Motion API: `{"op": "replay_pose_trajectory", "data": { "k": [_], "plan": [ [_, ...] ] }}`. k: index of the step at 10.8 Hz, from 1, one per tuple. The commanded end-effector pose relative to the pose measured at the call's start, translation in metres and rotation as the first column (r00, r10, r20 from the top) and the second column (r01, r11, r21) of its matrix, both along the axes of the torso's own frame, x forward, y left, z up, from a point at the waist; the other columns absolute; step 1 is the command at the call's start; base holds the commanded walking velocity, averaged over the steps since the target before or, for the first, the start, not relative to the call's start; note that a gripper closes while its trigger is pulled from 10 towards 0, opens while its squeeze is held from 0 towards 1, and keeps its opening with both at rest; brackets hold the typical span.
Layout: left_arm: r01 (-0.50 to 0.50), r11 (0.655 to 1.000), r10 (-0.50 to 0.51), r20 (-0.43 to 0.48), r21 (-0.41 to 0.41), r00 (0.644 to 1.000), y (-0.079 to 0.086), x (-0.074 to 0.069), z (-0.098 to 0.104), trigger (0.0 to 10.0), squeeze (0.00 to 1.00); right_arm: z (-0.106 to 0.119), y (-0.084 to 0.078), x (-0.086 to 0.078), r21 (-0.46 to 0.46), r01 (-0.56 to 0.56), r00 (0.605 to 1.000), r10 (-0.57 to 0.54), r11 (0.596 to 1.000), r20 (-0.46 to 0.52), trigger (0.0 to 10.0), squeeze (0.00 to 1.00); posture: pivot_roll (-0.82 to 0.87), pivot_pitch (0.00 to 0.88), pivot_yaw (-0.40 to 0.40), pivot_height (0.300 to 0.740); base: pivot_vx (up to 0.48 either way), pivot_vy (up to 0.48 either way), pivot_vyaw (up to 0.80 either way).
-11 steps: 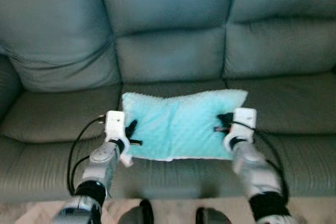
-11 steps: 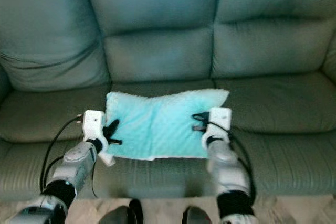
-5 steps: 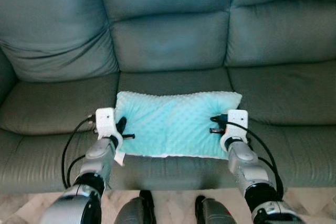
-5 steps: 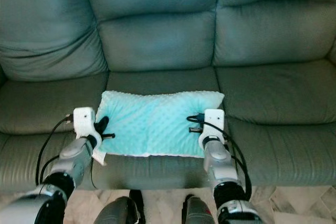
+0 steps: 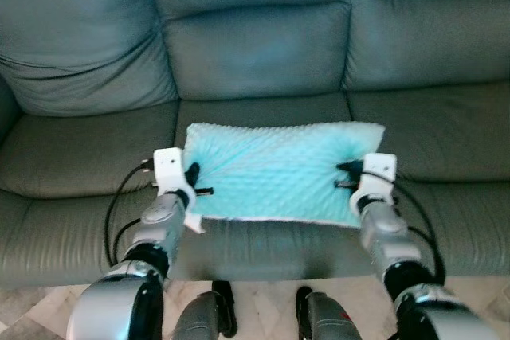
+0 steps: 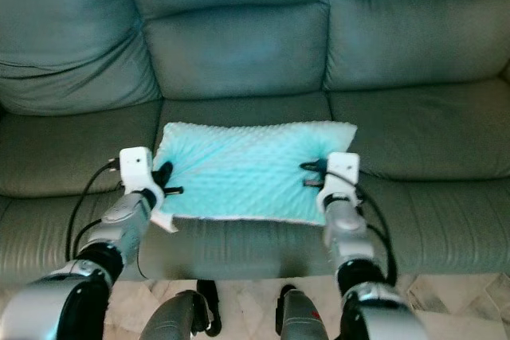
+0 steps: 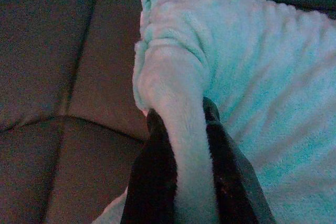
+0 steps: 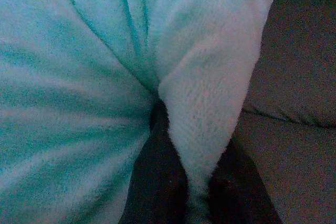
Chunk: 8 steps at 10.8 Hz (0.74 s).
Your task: Move the pillow to the sofa
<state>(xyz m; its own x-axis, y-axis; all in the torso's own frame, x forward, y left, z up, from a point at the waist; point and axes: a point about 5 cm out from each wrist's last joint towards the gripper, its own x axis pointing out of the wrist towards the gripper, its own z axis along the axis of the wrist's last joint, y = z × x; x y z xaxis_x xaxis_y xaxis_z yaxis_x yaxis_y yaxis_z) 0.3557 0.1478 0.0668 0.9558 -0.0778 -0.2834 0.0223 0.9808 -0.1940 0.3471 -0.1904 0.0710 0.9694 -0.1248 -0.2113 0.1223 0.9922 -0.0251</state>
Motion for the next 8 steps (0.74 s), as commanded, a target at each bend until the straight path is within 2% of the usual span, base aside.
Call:
{"op": "replay_pose_trajectory", "data": {
  "k": [1, 2, 3, 4, 5, 8],
  "plan": [
    [-0.041, 0.999, 0.041, -0.034, 0.001, 0.999, 0.009, -0.006, -0.009, 10.0, 0.0, -0.008, -0.005, -0.006, 0.001, 0.036, 0.999, -0.036, 0.999, -0.024, 10.0, 0.0, -0.14, 0.376, 0.095, 0.74, 0.0, 0.0, 0.0],
    [-0.038, 0.999, 0.038, -0.036, 0.004, 0.999, 0.007, -0.006, -0.009, 10.0, 0.0, -0.009, -0.008, -0.006, 0.002, 0.043, 0.999, -0.043, 0.999, -0.026, 10.0, 0.0, -0.14, 0.379, 0.097, 0.74, 0.0, 0.0, 0.0],
    [-0.039, 0.999, 0.039, -0.033, 0.004, 0.999, 0.008, -0.006, -0.01, 10.0, 0.34, -0.011, -0.008, -0.007, 0.009, 0.045, 0.999, -0.044, 0.999, -0.031, 10.0, 0.49, -0.14, 0.379, 0.099, 0.74, 0.0, 0.0, 0.0],
    [-0.042, 0.999, 0.042, -0.034, 0.005, 0.999, 0.009, -0.007, -0.011, 10.0, 0.59, -0.012, -0.008, -0.007, 0.012, 0.044, 0.999, -0.044, 0.999, -0.03, 10.0, 1.0, -0.14, 0.378, 0.101, 0.74, 0.0, 0.0, 0.0],
    [-0.049, 0.999, 0.05, -0.043, 0.019, 0.998, 0.013, -0.009, -0.013, 10.0, 1.0, -0.013, -0.008, -0.008, 0.007, 0.05, 0.998, -0.05, 0.999, -0.03, 10.0, 1.0, -0.14, 0.378, 0.104, 0.74, 0.0, 0.0, 0.0],
    [-0.06, 0.997, 0.062, -0.051, 0.042, 0.997, 0.021, -0.012, -0.016, 10.0, 1.0, -0.012, -0.011, -0.008, 0.012, 0.059, 0.998, -0.059, 0.998, -0.022, 10.0, 1.0, -0.14, 0.38, 0.102, 0.74, 0.0, 0.0, 0.0]
  ]
}}
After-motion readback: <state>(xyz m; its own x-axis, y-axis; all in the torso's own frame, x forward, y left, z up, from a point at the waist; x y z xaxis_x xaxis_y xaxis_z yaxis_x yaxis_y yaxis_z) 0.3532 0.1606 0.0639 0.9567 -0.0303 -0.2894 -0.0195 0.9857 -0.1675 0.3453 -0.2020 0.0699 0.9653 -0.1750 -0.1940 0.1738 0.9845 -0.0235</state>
